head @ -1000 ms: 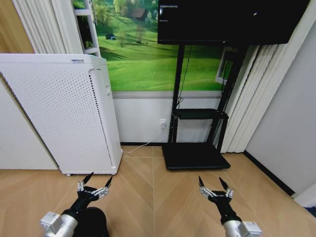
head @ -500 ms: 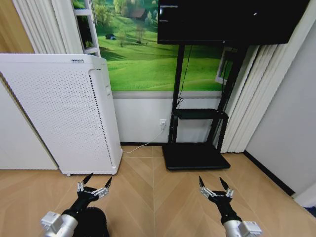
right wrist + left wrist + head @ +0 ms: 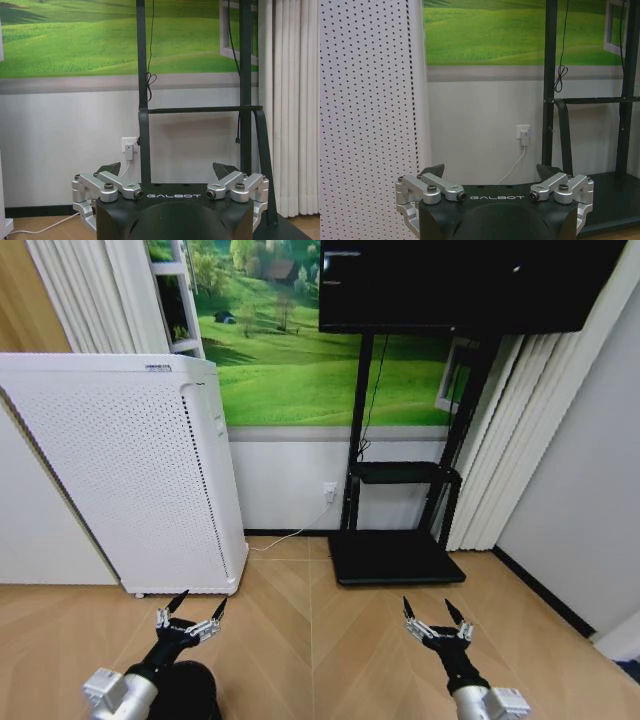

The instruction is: Pick up the trash bin and place the garbage on the floor into it.

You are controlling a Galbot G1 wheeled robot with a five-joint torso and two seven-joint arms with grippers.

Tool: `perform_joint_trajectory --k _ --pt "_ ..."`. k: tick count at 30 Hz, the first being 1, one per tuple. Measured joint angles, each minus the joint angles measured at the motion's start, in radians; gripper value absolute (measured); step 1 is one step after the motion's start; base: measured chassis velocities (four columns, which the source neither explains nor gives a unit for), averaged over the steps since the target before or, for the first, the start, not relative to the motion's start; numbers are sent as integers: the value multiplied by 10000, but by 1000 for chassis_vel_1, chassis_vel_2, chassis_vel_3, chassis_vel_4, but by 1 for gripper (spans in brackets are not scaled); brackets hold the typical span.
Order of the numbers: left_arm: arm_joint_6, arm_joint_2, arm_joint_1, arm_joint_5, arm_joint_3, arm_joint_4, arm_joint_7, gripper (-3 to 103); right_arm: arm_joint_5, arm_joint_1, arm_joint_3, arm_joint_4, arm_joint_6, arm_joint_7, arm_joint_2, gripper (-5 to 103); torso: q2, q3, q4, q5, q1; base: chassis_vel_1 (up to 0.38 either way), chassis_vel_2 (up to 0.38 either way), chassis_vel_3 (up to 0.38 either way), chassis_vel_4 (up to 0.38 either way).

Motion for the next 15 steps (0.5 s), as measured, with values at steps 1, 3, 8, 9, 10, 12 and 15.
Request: perform_joint_trajectory --k 1,3,8,9,10,12,15 --pt "0 0 0 0 0 0 0 100 0 0 0 0 0 0 0 100 0 0 0 0 0 0 0 0 0" --pt "0 0 0 -1 0 1 0 100 1 0 0 0 0 0 0 100 132 109 0 0 24 0 0 0 0" --pt "0 0 0 -3 0 3 0 100 2 0 0 0 0 1 0 100 316 246 0 0 71 0 0 0 0" --pt "0 0 0 -4 0 4 0 100 2 0 0 0 0 1 0 100 359 275 0 0 85 0 0 0 0" --pt "0 0 0 -5 0 5 0 100 2 0 0 -1 0 1 0 100 423 328 0 0 98 0 0 0 0" --pt "0 0 0 -5 0 4 0 100 2 0 0 -2 0 1 0 100 464 362 0 0 104 0 0 0 0" --pt "0 0 0 -6 0 4 0 100 2 0 0 -2 1 1 0 100 593 460 0 0 133 0 0 0 0"
